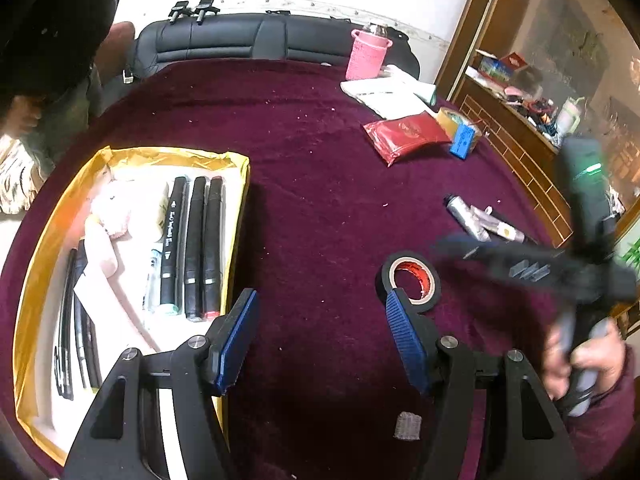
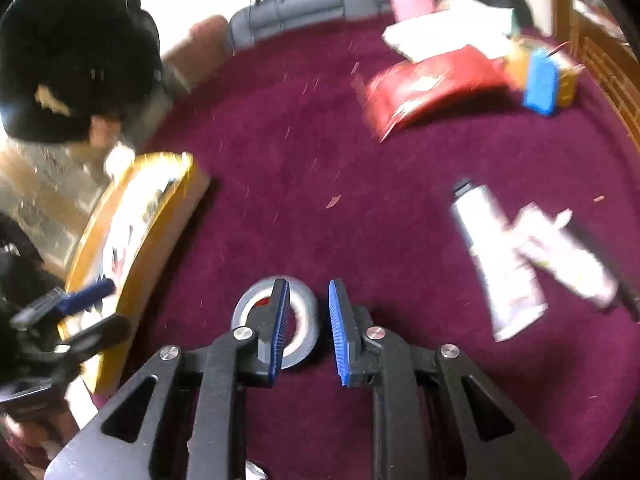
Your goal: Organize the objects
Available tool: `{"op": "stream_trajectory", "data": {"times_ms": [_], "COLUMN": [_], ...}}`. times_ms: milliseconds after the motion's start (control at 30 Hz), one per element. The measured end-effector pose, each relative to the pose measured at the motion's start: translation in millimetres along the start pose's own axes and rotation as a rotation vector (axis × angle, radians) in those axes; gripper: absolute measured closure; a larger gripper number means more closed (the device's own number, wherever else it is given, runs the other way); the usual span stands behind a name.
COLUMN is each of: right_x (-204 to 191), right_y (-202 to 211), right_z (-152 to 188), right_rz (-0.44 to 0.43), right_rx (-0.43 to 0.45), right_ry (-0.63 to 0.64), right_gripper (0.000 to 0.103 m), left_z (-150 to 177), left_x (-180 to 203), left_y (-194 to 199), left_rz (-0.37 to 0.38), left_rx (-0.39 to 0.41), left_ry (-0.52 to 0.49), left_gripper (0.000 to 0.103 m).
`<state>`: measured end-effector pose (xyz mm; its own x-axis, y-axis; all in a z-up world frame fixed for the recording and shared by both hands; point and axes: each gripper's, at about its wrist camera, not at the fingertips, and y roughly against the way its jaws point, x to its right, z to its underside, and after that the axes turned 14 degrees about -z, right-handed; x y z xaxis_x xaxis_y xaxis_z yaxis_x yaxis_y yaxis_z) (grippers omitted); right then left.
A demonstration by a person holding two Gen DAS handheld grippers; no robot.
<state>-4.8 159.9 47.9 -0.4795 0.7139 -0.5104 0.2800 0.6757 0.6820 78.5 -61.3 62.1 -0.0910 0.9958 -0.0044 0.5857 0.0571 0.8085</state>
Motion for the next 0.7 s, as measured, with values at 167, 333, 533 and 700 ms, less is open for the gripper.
{"op": "stream_trajectory", "data": {"times_ms": [167, 333, 533, 700], "right_x": [45.9, 69.4, 70.1, 63.9], "right_y": [40.2, 52.6, 28.6, 13.4], "right_z": [-0.9, 1.1, -6.0, -13.1], "right_rz": [0.105, 0.112, 0.127, 0.195], "right_rx": [0.061, 0.073, 0.044, 0.032], "right_ry": [-0.081, -0.121, -0.095, -0.022], "right_gripper": [0.084, 0.084, 0.084, 0.084], "left_z": [-8.1, -15.7, -20.2, -16.4], "left_x": [26.4, 56.3, 85.8, 99.7], "left_y": [-32.5, -60.8, -76.8, -78.3], "left_rz": [0.016, 0.046, 0.009, -0.043], "left_rx": [-0.049, -0.075, -0.086, -0.041], "left_ry": [-0.066, -0.138, -0.23, -0.304], "left_gripper": [0.044, 0.044, 0.041, 0.05]}}
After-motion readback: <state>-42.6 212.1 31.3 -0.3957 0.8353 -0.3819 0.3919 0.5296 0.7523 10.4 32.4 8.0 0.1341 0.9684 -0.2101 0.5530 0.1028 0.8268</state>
